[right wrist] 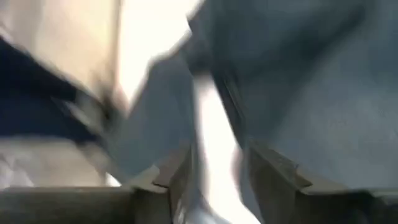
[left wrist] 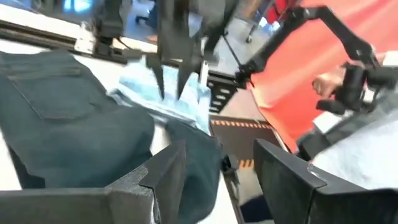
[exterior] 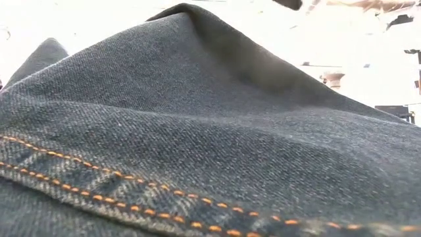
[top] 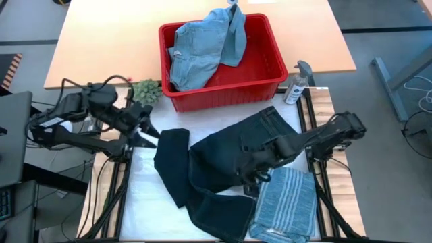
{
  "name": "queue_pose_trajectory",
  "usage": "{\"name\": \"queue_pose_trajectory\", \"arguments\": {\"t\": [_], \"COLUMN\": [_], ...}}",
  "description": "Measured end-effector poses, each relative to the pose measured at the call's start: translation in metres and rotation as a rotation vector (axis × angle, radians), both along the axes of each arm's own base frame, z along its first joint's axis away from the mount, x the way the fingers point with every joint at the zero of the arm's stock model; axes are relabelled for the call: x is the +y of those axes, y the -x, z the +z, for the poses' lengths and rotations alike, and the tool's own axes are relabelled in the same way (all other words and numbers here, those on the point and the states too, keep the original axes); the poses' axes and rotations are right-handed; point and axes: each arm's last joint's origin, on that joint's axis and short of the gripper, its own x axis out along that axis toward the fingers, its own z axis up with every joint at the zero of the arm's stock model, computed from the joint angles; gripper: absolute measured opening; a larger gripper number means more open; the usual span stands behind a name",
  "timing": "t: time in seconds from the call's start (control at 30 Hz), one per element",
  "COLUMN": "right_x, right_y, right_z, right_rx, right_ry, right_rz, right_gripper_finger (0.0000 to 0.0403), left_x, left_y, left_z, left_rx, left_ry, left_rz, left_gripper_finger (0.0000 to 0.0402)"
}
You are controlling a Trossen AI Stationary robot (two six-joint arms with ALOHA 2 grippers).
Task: Fold Laundry from Bin
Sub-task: Fold the blue denim pants
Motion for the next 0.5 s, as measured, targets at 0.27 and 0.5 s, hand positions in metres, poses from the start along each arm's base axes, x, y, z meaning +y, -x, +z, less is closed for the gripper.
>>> {"name": "queue_pose_trajectory", "arguments": {"t": [0.27, 0.5], "right_x": [0.01, 0.044], "right_y": [-0.035, -0.057], "right_z": [0.021, -0.021], "right_rx": [-0.352, -0.152], "right_ry": [-0.217, -0.188], "right_rz": [-0.1, -0.046], "right_gripper_finger": [0.0198, 0.0197], "left_x": [-0.017, -0.028], "left_y": [0.026, 0.031], "left_z": [0.024, 0.018], "left_rx": [-0.029, 0.045], "left_ry": [-0.027, -0.097], "left_rz": [0.058, 0.079], "left_gripper_finger": [0.0179, 0.0179]}}
